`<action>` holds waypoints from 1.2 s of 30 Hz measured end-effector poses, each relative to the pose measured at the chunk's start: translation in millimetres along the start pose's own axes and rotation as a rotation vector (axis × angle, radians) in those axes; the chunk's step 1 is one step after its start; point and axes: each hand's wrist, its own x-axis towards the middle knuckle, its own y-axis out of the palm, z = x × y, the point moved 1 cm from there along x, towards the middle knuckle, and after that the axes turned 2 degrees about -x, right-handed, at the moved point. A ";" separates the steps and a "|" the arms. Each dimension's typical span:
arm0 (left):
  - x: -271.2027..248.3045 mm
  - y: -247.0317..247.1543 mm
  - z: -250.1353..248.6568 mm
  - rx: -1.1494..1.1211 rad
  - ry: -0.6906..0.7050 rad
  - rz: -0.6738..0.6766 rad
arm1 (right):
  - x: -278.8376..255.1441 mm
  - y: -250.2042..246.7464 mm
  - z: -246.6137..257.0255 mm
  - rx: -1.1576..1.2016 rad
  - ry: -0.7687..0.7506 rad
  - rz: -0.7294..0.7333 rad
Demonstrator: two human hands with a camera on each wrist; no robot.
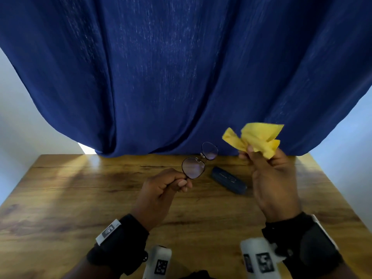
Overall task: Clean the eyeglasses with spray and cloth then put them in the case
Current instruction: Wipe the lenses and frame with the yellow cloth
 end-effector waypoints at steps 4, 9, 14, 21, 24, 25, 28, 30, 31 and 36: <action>3.1 2.5 -3.4 0.032 0.031 0.020 | -14.3 17.7 -3.0 -0.727 -0.587 0.352; 6.6 -1.2 -9.5 0.001 0.080 -0.011 | -35.3 32.0 -21.9 -1.058 -0.751 0.598; 1.1 -7.2 -3.0 0.025 0.027 -0.016 | -32.6 29.1 -15.7 -1.131 -0.725 0.452; 0.0 -3.5 -1.6 -0.063 0.009 -0.042 | -33.4 26.6 -20.9 -1.103 -0.719 0.497; 1.2 -2.1 -1.0 -0.116 -0.010 -0.034 | -38.8 29.1 -23.0 -1.103 -0.747 0.541; 1.7 -1.8 -0.8 -0.153 -0.014 -0.035 | -41.6 30.2 -24.1 -1.133 -0.790 0.593; 4.1 -3.7 -4.7 -0.207 -0.023 -0.059 | -29.1 12.7 -26.7 -1.164 -0.812 0.511; 4.5 -7.3 -7.5 -0.206 -0.009 -0.080 | -16.0 -9.5 -24.1 -1.063 -0.694 0.305; 4.4 -8.9 -7.2 -0.200 -0.003 -0.089 | -13.4 -19.2 -18.7 -0.967 -0.592 0.180; 4.1 -8.4 -5.7 -0.254 -0.024 -0.116 | -9.2 -39.9 -20.6 -0.611 0.115 -0.072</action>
